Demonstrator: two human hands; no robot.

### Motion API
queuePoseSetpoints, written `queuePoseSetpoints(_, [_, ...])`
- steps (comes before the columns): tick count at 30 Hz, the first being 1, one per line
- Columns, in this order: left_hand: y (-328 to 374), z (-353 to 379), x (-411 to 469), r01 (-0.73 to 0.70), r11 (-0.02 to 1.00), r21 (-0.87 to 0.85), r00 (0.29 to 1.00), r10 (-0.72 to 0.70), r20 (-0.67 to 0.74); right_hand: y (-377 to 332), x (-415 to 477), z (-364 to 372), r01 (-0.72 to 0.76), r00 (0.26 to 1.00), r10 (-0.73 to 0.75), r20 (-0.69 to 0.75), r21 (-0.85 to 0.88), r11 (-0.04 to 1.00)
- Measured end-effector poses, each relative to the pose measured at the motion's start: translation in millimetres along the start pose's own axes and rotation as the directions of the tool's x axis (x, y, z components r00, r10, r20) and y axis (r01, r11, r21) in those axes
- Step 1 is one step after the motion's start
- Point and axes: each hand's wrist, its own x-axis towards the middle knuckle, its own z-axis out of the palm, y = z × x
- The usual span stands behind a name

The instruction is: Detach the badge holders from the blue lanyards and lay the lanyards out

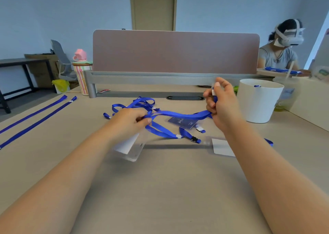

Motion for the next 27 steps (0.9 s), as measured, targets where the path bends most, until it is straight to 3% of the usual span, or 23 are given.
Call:
queuePoseSetpoints(2, [7.4,-1.4,-2.4,0.009,0.902,-0.431,0.999,-0.025,-0.031,6.8,-1.6,2.1,-0.04,0.995,0.052,0.08,-0.144,0.989])
queuePoseSetpoints(3, [12.8,-3.1,-3.5,-0.003,0.829,-0.559,1.0,-0.014,-0.026,11.4,-2.7,2.1,-0.051,0.985,0.087,0.151,-0.23,0.972])
queuePoseSetpoints(6, [29.2,-9.4,-2.6,-0.034,0.703,-0.711,0.998,0.058,0.009,21.6,-9.6,-0.6,0.057,0.851,0.197,0.486,-0.46,0.886])
queuePoseSetpoints(8, [37.8,-13.8,1.2,-0.038,0.637,-0.77,0.993,0.111,0.042,20.6,-17.6,1.5,0.151,0.744,0.281,0.606,-0.563,0.812])
queuePoseSetpoints(11, [50.6,-18.5,12.3,-0.048,0.635,-0.771,0.975,0.199,0.103,19.3,-28.4,10.2,0.281,0.733,0.316,0.602,-0.692,0.666])
queuePoseSetpoints(14, [68.9,-20.0,23.9,-0.075,0.656,-0.751,0.964,0.241,0.114,18.4,-26.5,10.8,0.255,0.794,0.3,0.528,-0.738,0.625])
queuePoseSetpoints(17, [70.7,-9.5,46.5,-0.157,0.746,-0.647,0.987,0.137,-0.082,9.7,-9.5,-0.6,0.109,0.892,0.24,0.382,-0.7,0.706])
queuePoseSetpoints(21, [72.5,20.1,79.0,-0.189,0.821,-0.54,0.963,0.047,-0.266,-12.5,8.5,-25.6,0.037,0.917,0.212,0.338,-0.601,0.798])
queuePoseSetpoints(25, [96.2,49.5,104.2,-0.219,0.834,-0.507,0.951,0.066,-0.303,-27.3,21.1,-54.8,-0.098,0.926,0.207,0.317,-0.326,0.94])
queuePoseSetpoints(27, [108.5,62.5,118.6,-0.223,0.791,-0.569,0.963,0.09,-0.253,-30.1,29.9,-71.0,-0.1,0.941,0.195,0.276,-0.325,0.94])
